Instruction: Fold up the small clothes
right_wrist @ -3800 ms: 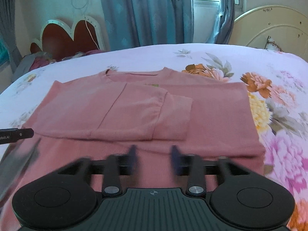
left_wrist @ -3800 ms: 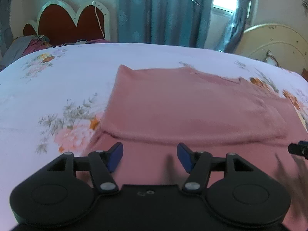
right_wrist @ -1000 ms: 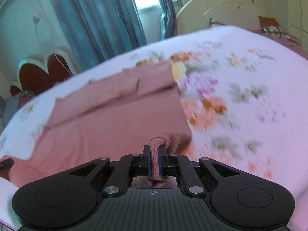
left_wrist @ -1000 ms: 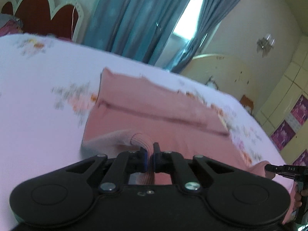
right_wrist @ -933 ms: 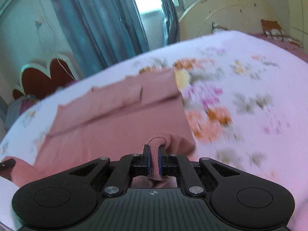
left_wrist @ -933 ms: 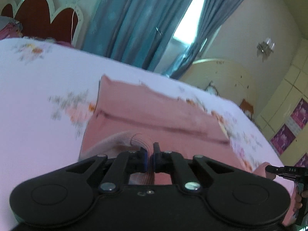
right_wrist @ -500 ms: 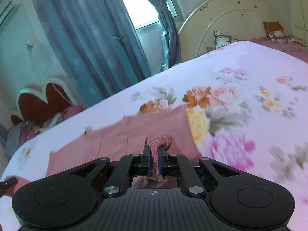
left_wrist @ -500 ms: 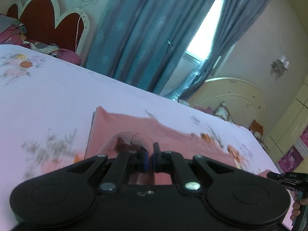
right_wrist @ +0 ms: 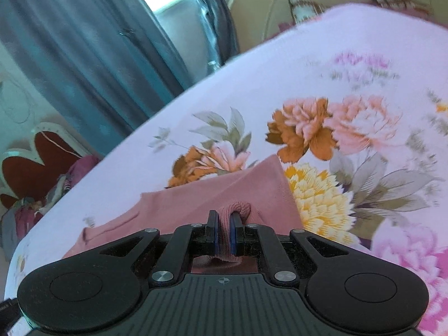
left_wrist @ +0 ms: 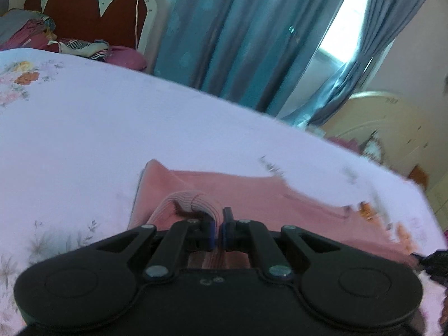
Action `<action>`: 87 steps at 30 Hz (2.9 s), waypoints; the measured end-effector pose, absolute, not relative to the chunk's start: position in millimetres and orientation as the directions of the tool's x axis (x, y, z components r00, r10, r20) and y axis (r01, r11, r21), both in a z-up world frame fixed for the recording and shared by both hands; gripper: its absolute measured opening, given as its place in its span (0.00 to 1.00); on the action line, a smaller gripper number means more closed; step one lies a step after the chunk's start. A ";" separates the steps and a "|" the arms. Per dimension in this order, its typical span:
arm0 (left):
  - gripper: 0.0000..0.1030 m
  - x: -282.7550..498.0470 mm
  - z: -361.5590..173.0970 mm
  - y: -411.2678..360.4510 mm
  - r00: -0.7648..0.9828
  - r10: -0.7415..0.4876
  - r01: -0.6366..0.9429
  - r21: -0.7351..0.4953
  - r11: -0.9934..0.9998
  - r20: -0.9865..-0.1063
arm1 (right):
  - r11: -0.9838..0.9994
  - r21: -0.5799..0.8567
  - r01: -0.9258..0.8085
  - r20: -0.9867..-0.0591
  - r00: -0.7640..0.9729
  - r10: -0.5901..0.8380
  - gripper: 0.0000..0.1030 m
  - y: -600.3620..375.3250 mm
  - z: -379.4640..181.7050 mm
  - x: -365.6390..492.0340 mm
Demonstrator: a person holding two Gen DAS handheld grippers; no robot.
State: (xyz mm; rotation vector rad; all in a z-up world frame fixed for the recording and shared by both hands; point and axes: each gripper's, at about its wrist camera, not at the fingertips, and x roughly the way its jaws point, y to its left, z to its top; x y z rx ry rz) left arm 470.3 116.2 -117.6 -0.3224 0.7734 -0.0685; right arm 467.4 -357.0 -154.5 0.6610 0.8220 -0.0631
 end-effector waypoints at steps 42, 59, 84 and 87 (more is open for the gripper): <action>0.04 496.5 -136.8 123.4 0.729 -0.274 0.248 -0.132 0.960 -0.627 | 0.938 0.312 -0.152 -0.579 0.753 0.314 0.08 -343.8 -167.6 503.0; 0.07 513.4 -151.5 108.4 0.755 -0.083 0.079 -0.035 0.996 -0.650 | 0.938 0.346 -0.027 -0.616 0.748 0.248 0.24 -351.8 -175.1 525.2; 0.24 515.4 -162.1 101.0 0.749 -0.018 0.050 0.030 0.998 -0.662 | 0.996 0.091 0.002 -0.643 0.764 0.057 0.08 -309.5 -209.7 524.0; 0.25 505.6 -150.1 104.3 0.770 -0.021 0.040 0.016 0.999 -0.638 | 0.981 0.191 0.037 -0.631 0.770 0.094 0.19 -321.0 -194.1 517.5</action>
